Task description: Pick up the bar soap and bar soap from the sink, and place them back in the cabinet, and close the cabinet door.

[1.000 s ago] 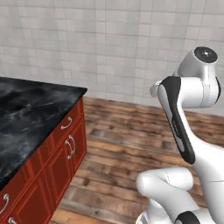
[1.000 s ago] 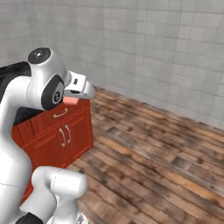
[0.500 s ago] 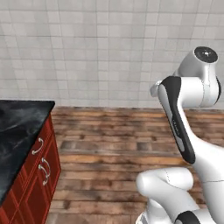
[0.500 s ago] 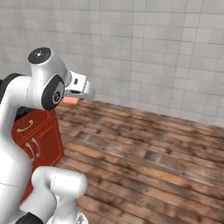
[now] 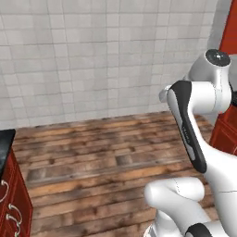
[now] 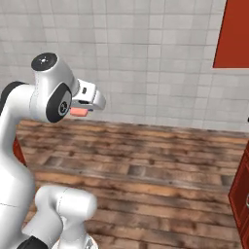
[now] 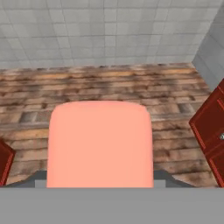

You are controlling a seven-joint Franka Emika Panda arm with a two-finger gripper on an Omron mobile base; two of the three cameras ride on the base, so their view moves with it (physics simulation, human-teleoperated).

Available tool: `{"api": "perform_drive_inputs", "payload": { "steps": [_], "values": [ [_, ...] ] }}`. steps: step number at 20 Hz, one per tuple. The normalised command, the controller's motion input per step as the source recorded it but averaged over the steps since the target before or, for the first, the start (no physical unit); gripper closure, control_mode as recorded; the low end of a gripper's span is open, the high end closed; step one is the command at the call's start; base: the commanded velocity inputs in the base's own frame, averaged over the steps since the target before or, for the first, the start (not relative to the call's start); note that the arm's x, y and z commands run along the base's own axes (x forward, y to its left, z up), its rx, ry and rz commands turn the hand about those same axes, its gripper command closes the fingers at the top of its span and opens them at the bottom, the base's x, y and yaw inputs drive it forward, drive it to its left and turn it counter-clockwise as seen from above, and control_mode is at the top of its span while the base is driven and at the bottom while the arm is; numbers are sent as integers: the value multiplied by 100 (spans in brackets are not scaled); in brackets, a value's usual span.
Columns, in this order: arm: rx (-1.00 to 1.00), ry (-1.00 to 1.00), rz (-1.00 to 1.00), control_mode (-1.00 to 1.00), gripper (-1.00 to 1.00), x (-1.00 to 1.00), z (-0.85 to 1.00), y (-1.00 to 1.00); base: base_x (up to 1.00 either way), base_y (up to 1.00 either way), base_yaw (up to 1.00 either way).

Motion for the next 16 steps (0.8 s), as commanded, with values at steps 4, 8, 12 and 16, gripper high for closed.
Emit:
{"api": "perform_drive_inputs", "payload": {
  "steps": [4,8,12,16],
  "values": [
    [0,0,0,100,100,0,0,0,42,20,-43],
    [0,0,0,100,100,0,0,0,46,20,-41],
    [0,0,0,100,100,0,0,0,49,18,-39],
    [0,0,0,100,100,0,0,0,51,14,-35]
  ]
}}
